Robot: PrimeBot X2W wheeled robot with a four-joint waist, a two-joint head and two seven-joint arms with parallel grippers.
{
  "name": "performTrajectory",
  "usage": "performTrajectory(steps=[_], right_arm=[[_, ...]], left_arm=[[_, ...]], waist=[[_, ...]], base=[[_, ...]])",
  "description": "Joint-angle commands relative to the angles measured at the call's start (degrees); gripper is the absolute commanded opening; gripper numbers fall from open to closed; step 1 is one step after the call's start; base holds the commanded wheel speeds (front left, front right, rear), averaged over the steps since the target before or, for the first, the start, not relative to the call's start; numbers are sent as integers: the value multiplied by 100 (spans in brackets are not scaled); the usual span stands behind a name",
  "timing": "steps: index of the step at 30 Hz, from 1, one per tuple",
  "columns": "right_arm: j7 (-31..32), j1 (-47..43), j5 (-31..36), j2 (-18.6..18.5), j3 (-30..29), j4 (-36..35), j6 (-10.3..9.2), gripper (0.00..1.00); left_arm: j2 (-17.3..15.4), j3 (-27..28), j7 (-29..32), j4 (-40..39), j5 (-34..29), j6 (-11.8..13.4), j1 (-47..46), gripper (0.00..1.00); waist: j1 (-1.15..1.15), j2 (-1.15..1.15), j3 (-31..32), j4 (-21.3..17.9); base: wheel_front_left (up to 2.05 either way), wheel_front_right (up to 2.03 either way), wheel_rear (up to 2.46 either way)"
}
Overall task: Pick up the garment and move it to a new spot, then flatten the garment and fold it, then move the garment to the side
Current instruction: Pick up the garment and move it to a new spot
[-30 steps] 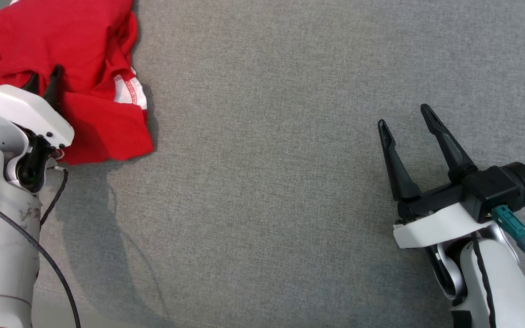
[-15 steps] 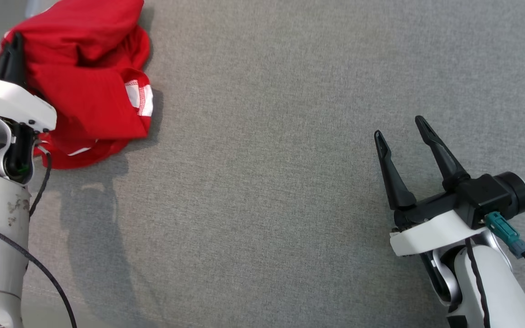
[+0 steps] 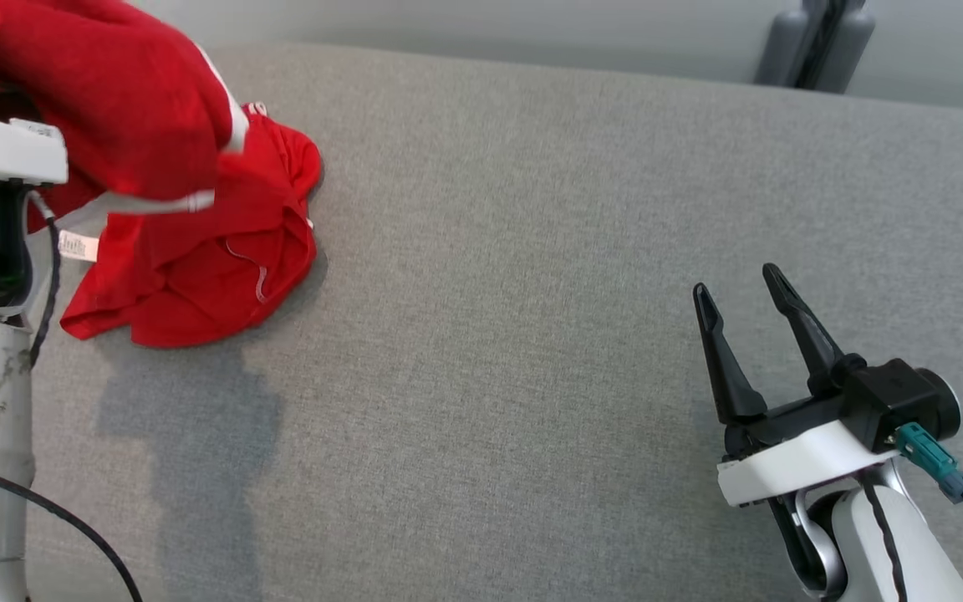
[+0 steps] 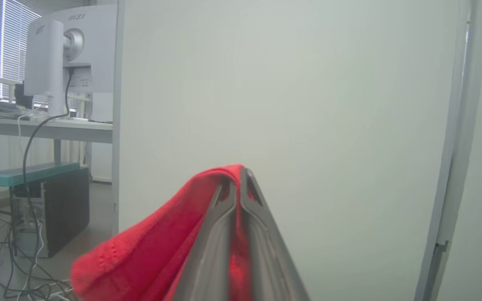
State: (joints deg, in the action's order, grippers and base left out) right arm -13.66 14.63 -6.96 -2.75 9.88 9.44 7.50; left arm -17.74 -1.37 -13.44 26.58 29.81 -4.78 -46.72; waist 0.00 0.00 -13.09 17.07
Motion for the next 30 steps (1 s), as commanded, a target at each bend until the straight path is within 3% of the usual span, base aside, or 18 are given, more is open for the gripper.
performTrajectory(steps=[1, 9, 17, 22, 30], right_arm=[[-56, -65, -73, -30, -35, 19, -2, 100], [-129, -122, -199, -29, -202, 52, -2, 100], [-149, 1, -88, -33, -555, -97, -2, 100], [-148, 124, -36, -28, -725, -277, -2, 100], [-156, 264, -151, -26, -994, -515, -2, 100]], left_arm=[[34, -32, 75, -237, 29, 25, 114, 0], [403, -391, 752, -1731, 214, 166, 641, 0], [1075, -1027, 1239, -3087, 376, 455, 1274, 0], [1316, -1580, 1210, -3248, 245, 590, 1353, 0], [1452, -2222, 702, -2553, 168, 904, 1059, 0]], waist=[[0, 0, 198, -56], [0, 0, 479, -301], [0, 0, 329, -918], [0, 0, 12, -1487], [0, 0, -564, -2509]], base=[[0, 0, 0], [0, 0, 0], [0, 0, 0], [0, 0, 0], [0, 0, 0]])
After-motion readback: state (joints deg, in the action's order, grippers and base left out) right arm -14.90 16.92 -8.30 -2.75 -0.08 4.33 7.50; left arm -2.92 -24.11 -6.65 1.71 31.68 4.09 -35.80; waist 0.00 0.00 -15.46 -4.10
